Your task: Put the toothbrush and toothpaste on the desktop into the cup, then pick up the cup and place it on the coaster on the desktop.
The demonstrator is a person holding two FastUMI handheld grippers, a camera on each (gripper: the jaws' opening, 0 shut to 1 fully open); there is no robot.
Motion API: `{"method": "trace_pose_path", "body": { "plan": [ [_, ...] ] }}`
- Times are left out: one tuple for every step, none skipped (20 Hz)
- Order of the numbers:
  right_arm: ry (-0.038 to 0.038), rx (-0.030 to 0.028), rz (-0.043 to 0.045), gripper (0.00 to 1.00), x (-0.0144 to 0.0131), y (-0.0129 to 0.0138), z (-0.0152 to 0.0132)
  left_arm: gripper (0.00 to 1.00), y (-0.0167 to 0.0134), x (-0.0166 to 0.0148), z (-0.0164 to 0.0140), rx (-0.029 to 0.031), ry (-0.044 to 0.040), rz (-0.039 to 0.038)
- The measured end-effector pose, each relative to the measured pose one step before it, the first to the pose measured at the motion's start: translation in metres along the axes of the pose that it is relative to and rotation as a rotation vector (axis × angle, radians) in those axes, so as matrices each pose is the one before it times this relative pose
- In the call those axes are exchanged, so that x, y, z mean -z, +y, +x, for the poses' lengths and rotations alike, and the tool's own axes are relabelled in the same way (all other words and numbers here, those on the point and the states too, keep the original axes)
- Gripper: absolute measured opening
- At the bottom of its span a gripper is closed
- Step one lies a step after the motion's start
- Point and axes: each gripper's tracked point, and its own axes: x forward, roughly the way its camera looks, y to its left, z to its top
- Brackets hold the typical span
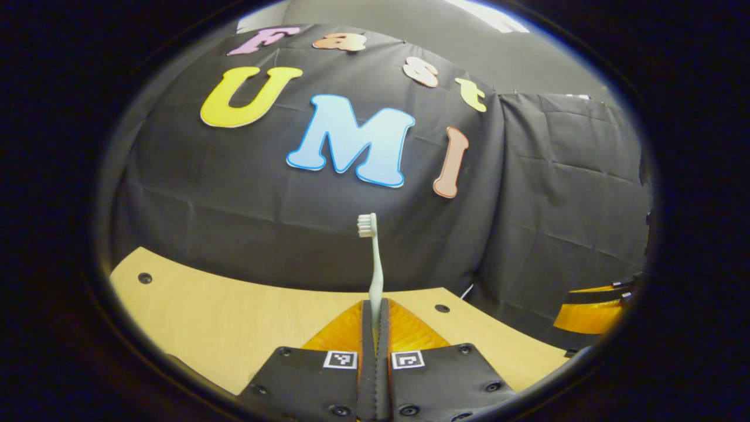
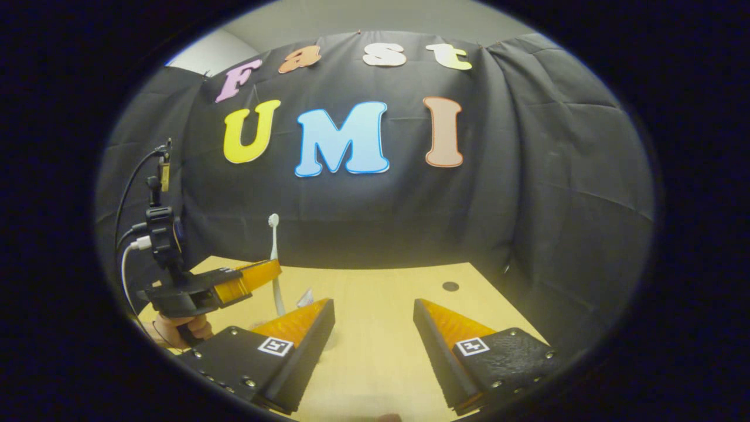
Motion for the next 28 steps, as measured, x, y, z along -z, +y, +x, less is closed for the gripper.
{"method": "trace_pose_path", "body": {
  "plan": [
    [0.01502,0.00184,-0.00030,0.86,0.00189,-0.00071,0.00010,0.07,0.00322,0.00672,0.00879,-0.00190,0.00748,-0.00672],
    [0.00887,-0.00175,0.00217,0.86,0.00250,0.00002,0.00067,0.07,0.00342,0.00556,0.00596,-0.00316,0.00550,-0.00700],
    [0.00774,-0.00432,0.00360,0.86,0.00055,0.00091,-0.00029,0.07,0.00256,0.00545,0.00453,-0.00299,0.00639,-0.00740],
    [0.00532,-0.00228,0.00511,0.85,0.00123,0.00095,0.00128,0.07,0.00307,0.00457,0.00327,-0.00694,0.00449,-0.00422],
    [0.00536,-0.00297,0.00319,0.85,0.00071,0.00051,0.00046,0.07,0.00163,0.00485,0.00242,-0.00034,0.00398,-0.00431],
    [0.00547,-0.00019,0.00210,0.86,0.00029,0.00078,0.00133,0.07,0.00192,0.00442,0.00090,-0.00229,0.00633,0.00129],
    [0.00609,-0.00292,0.00221,0.86,0.00092,0.00066,0.00128,0.07,0.00213,0.00388,0.00120,-0.00210,0.00433,0.00462],
    [0.00568,-0.00284,0.00291,0.86,0.00120,0.00069,0.00118,0.07,0.00144,0.00442,0.00045,-0.00423,0.00537,0.00585],
    [0.00650,-0.00521,0.00656,0.86,0.00132,0.00132,0.00167,0.07,0.00160,0.00484,-0.00104,-0.00047,0.00606,0.00711],
    [0.00366,-0.00398,0.00298,0.86,0.00099,0.00105,0.00055,0.07,0.00024,0.00509,0.00090,-0.00356,0.00913,0.00598],
    [0.00299,-0.00219,0.00035,0.86,0.00045,0.00096,0.00132,0.07,0.00036,0.00573,0.00045,-0.00202,0.00865,0.01051],
    [0.00270,-0.00261,-0.00181,0.86,0.00092,0.00098,0.00083,0.08,0.00089,0.00514,-0.00130,-0.00361,0.00929,0.00896],
    [0.00355,-0.00320,-0.00142,0.86,0.00118,0.00085,-0.00025,0.10,-0.00063,0.00472,-0.00051,0.00050,0.01051,0.00911],
    [0.00447,-0.00419,-0.00171,0.86,0.00252,0.00030,-0.00171,0.10,0.00045,0.00108,-0.00094,-0.00058,0.00385,0.00822],
    [0.00599,-0.00169,-0.00099,0.86,0.00018,0.00014,-0.00062,0.12,-0.00154,0.00215,0.00007,0.00487,0.00169,0.00391],
    [0.00357,-0.00362,0.00010,0.86,0.00088,0.00096,0.00020,0.11,-0.00103,0.00034,-0.00075,-0.00040,0.00541,0.00366],
    [0.00019,-0.00103,0.00015,0.85,-0.00042,0.00080,-0.00061,0.07,-0.00216,0.00226,-0.00044,0.00733,0.00266,0.00015],
    [0.00138,-0.00238,-0.00026,0.86,0.00028,0.00021,0.00014,0.08,0.00082,-0.00023,-0.00166,-0.00139,0.00241,0.00054],
    [0.00119,-0.00109,-0.00002,0.86,-0.00030,0.00044,-0.00066,0.16,0.00052,-0.00080,-0.00057,0.00561,0.00223,-0.00270],
    [-0.00097,-0.00067,0.00016,0.86,0.00082,0.00035,0.00066,0.19,-0.00266,0.00247,-0.00135,0.00835,0.01070,-0.00310],
    [-0.00005,-0.00104,0.00030,0.86,0.00054,0.00008,-0.00056,0.20,-0.00078,0.00431,-0.00028,0.00526,0.02187,0.00037],
    [0.00009,-0.00165,0.00147,0.86,0.00131,0.00037,-0.00017,0.23,-0.00345,0.00589,-0.00213,0.00502,0.02543,0.00073],
    [0.00122,-0.00345,0.00103,0.86,0.00070,-0.00019,-0.00110,0.30,0.00121,0.00225,-0.00135,-0.00653,0.01307,0.00003],
    [0.00334,-0.00310,-0.00092,0.86,0.00187,0.00059,0.00079,0.33,0.00190,-0.00025,-0.00407,-0.00654,0.00243,-0.00591],
    [0.00172,-0.00293,-0.00305,0.86,0.00095,0.00034,0.00037,0.41,0.00135,-0.00251,-0.00551,-0.00440,-0.00513,-0.00775],
    [0.00468,-0.00183,-0.00345,0.86,0.00137,0.00100,0.00030,0.39,0.00035,-0.00238,-0.00609,-0.01064,-0.00838,-0.00425],
    [0.00348,-0.00078,-0.00194,0.86,0.00050,0.00062,0.00045,0.45,0.00175,-0.00357,-0.00535,-0.01238,-0.00684,0.00184],
    [0.00440,0.00120,-0.00283,0.86,0.00181,-0.00006,-0.00011,0.51,-0.00047,-0.00360,-0.00610,-0.00465,-0.00603,0.00227]
  ]
}}
